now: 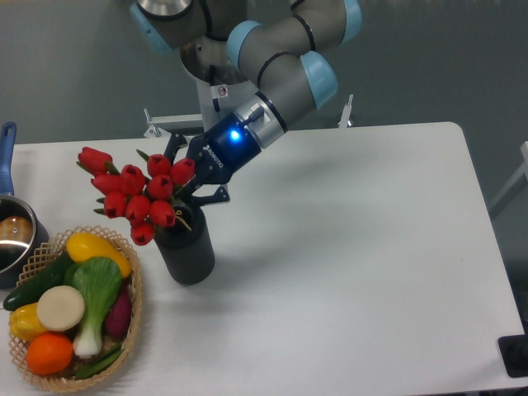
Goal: Insert the flowers into the vase
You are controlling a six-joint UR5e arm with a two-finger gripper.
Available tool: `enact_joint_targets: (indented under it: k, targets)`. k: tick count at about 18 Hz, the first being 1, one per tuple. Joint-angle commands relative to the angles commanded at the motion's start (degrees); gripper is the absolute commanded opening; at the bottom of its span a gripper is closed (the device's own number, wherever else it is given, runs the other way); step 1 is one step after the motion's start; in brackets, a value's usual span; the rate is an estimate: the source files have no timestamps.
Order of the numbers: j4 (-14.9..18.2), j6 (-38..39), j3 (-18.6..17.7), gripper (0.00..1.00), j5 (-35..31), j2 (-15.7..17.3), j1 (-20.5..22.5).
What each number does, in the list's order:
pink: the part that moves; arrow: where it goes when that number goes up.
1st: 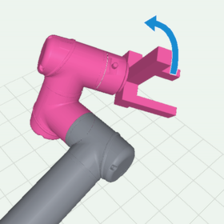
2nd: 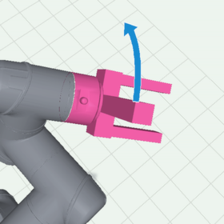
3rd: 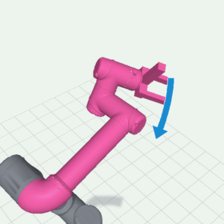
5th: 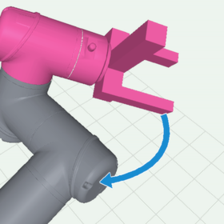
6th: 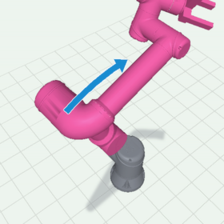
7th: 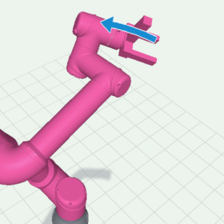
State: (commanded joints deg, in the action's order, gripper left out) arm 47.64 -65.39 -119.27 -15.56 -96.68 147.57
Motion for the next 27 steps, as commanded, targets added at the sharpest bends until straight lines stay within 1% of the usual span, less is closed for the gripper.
enact_joint_targets:
  k: [2, 3, 5, 8, 10, 13, 17, 22, 24, 26, 27]
  targets:
    - [0.0, 0.0, 0.0, 0.61, 0.0, -0.44, 0.0]
    - [0.0, 0.0, 0.0, 0.7, 0.0, -0.44, 0.0]
    - [0.0, 0.0, -0.44, 0.99, -0.35, -0.35, 0.09]
    - [0.0, 0.09, -1.41, 1.0, -0.44, -0.18, 0.44]
    - [0.09, 0.09, -1.32, 1.0, -0.7, -0.09, 0.53]
    - [0.17, 0.18, -1.41, 1.0, -2.81, 0.17, 1.84]
    - [0.18, 0.44, -1.32, 1.0, -3.16, 2.45, 4.13]
    - [0.18, 0.35, -1.14, 1.0, -3.25, 5.09, 9.48]
    - [0.18, 0.17, -0.71, 1.0, -3.51, 5.36, 11.77]
    - [0.18, 0.0, 0.43, 1.0, -5.7, 5.53, 13.96]
    - [0.18, 0.09, 1.22, 1.0, -7.8, 5.54, 14.84]
